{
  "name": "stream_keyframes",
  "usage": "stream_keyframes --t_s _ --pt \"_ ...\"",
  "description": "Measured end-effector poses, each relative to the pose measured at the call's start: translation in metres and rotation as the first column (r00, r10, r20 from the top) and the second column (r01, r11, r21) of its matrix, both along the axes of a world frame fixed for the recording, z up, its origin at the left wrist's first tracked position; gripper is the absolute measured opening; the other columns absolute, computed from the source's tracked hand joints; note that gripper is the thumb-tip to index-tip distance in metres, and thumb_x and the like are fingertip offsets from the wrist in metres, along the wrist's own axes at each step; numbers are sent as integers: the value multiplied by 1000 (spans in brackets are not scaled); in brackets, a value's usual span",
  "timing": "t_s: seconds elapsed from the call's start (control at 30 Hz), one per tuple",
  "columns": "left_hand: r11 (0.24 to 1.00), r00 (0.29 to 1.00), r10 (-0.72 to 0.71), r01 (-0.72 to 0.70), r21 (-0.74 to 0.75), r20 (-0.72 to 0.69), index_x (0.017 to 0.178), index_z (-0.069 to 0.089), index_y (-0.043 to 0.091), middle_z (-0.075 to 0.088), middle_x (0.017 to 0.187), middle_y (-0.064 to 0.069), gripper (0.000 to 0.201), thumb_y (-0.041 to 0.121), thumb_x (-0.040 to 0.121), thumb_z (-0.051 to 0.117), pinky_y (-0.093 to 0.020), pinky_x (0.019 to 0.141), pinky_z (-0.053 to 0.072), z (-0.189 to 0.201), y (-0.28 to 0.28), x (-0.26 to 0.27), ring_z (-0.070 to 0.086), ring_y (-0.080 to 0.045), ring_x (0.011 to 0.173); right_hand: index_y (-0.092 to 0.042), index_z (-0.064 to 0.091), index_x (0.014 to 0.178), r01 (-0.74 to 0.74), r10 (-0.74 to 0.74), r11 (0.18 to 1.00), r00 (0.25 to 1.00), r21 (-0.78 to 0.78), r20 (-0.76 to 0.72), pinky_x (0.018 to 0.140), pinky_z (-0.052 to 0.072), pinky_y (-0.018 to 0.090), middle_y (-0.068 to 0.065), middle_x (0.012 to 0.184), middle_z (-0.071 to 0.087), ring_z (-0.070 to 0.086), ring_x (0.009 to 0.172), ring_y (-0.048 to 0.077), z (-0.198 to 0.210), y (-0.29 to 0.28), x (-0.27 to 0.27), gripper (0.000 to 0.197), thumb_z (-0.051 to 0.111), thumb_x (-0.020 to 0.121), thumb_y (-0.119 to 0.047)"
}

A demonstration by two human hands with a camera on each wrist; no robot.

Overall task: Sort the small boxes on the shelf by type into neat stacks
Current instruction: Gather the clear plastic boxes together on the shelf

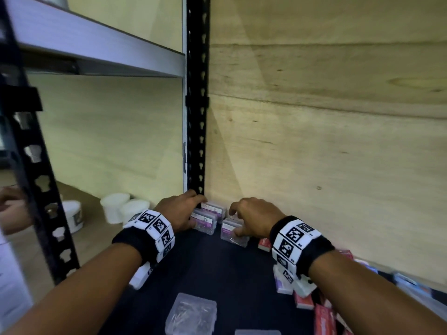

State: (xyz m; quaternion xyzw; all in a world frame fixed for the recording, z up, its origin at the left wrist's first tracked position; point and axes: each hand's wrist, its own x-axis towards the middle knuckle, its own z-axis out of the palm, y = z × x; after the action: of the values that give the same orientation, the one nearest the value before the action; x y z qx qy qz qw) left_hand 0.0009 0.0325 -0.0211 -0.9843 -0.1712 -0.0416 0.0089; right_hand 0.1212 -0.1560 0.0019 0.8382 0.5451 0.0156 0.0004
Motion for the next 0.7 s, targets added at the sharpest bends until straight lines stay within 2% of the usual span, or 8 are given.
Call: stream_keyframes --t_s 0.1,0.2,0.3,0.37,0.43,0.57,0.7 --pt "996 999 -28 25 -91 -37 126 51 33 56 116 12 47 45 83 69 -35 87 51 12 -16 -13 57 -12 101 -26 58 127 -7 7 1000 999 -17 -31 80 51 35 -1 121 62 60 103 20 12 -8 -6 47 74 84 -39" --pt "968 987 -81 45 -245 -138 110 62 29 64 100 13 32 47 84 69 -29 83 52 23 -38 -29 61 -8 89 -25 60 125 -10 2 998 989 -56 -145 80 49 31 -2 118 65 61 95 17 21 -19 -14 43 73 85 -39" --pt "944 967 -102 20 -330 -233 106 66 27 67 101 10 33 51 84 69 -25 84 51 27 -57 -47 62 -6 88 -23 63 121 -3 -32 989 972 -146 -234 79 47 27 -3 112 68 62 93 15 27 -33 -28 43 73 84 -43" --pt "935 954 -97 -11 -354 -285 107 66 28 66 104 11 37 55 83 68 -24 87 50 28 -71 -60 61 -5 92 -22 65 117 9 -75 975 954 -220 -291 85 52 32 3 108 70 66 98 20 29 -43 -40 42 74 82 -45" --pt "931 942 -99 -26 -365 -320 107 67 29 66 107 12 39 58 82 68 -26 91 48 28 -83 -74 60 -5 97 -21 67 112 0 -104 959 930 -282 -352 85 55 36 9 103 73 69 97 24 28 -51 -51 40 76 81 -45" --pt "928 925 -116 -30 -372 -363 112 66 30 66 109 13 46 61 77 71 -28 99 46 27 -98 -97 60 -6 103 -22 69 107 -27 -112 950 901 -312 -418 88 57 35 8 104 74 70 93 19 28 -67 -74 41 80 76 -46" --pt "929 901 -128 -38 -369 -415 118 60 31 65 114 11 55 54 72 79 -29 98 47 19 -107 -112 61 -9 106 -21 67 108 -61 -107 939 884 -340 -455 88 54 34 2 101 72 64 84 12 20 -86 -98 48 82 72 -49"
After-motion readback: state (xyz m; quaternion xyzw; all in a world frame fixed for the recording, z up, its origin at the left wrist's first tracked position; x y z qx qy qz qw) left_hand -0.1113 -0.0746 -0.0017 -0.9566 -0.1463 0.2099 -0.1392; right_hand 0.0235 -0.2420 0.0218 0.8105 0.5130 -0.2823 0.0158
